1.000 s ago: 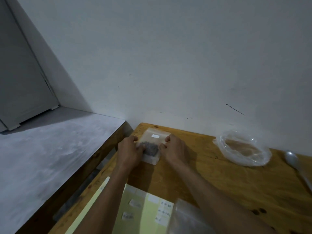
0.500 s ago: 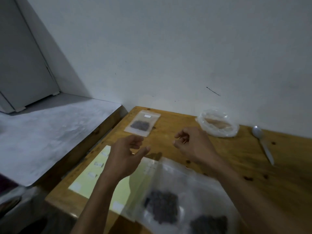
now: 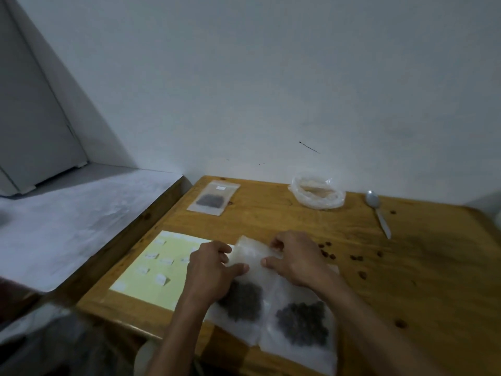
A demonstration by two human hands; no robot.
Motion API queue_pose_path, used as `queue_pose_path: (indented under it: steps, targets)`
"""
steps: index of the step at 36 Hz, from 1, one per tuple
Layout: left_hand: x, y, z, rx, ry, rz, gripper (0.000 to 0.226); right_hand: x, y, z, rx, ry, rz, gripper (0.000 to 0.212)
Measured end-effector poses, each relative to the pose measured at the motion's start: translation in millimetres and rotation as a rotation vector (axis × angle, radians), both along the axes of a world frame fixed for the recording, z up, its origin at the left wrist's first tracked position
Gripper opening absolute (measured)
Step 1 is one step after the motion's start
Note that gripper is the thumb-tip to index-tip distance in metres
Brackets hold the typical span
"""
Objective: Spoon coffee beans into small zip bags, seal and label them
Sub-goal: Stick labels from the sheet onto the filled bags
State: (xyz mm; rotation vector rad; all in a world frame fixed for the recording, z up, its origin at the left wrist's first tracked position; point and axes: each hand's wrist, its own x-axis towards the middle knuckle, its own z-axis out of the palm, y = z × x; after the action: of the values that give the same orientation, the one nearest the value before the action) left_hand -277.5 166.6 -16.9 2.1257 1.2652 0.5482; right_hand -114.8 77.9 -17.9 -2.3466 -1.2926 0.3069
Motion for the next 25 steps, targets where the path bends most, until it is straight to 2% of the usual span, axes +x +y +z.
queue_pose_path:
  steps: [3,6,10,13,18,21,25]
  targets:
    - [-3.3,-1.6,0.7,-0.071,-0.142,0.020,0.042,2.1,1.6,1.3,0.087,0.038,-0.013,0.032]
    - [-7.7,-1.6,2.4,-0.220,-0.364,0.024,0.024,4.3,2.4,3.8,0.204,0.095,0.012,0.023]
    - [-14.0,2.2,6.0,-0.315,-0.540,0.035,0.011,7.1,5.1,10.0,0.294,0.229,0.064,0.031]
    - [-18.9,5.5,10.0,-0.376,-0.634,0.059,0.004,8.1,9.7,12.1,0.336,0.329,0.095,0.026]
    - [-24.0,7.3,16.0,-0.480,-0.708,0.059,0.005,1.8,14.3,24.2,0.455,0.715,0.063,0.006]
    - [-27.4,4.9,25.1,-0.543,-0.734,0.037,0.016,-6.5,18.2,36.0,0.529,0.890,0.076,0.013]
    - [-35.5,3.7,36.9,-0.543,-0.805,0.052,0.023,-21.2,30.7,48.1,0.607,0.998,0.092,0.020]
